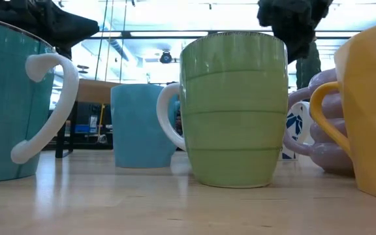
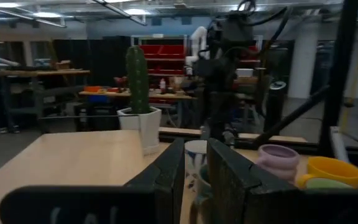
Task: Place coffee mugs
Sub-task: Put the pattern white mug on the shelf
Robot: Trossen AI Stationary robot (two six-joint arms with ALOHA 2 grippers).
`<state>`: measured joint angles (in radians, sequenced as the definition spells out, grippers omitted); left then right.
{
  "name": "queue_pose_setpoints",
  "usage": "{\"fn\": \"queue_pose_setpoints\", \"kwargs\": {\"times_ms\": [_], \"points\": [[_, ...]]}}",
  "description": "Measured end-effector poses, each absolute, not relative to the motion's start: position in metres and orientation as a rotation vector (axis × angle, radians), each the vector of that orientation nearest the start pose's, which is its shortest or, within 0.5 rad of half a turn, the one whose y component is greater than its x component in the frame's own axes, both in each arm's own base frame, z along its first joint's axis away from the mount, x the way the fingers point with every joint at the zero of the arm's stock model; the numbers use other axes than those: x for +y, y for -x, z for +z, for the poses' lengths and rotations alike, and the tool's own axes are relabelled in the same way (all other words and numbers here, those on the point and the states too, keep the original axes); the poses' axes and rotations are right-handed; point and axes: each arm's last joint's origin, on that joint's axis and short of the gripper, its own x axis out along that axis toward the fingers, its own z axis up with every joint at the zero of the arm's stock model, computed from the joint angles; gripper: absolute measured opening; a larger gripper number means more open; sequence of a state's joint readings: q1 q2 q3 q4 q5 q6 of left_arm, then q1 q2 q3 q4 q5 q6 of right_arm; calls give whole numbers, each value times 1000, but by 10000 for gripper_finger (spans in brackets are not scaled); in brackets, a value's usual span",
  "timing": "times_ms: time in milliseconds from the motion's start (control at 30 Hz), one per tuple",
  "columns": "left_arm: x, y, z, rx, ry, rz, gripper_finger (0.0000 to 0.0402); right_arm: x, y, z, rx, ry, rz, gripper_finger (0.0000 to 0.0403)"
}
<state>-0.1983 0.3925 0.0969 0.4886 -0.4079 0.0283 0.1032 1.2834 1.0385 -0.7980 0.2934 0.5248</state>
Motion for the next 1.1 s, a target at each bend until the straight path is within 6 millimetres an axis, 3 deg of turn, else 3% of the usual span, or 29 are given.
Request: {"fn": "queue_pose_setpoints", "kwargs": {"times_ms": [300, 633, 867, 1100], "points": [[-12, -125, 221, -60, 45, 155, 61, 23, -278, 264, 1200, -247, -409, 157], [-11, -126, 222, -68, 33, 198, 57, 28, -300, 235, 1392, -255, -352, 153], [-11, -126, 223, -68, 33, 199, 57, 22, -305, 224, 1439, -220, -339, 123], [-11, -126, 223, -68, 32, 199, 57, 18, -305, 222, 1460, -167, -291, 60]]}}
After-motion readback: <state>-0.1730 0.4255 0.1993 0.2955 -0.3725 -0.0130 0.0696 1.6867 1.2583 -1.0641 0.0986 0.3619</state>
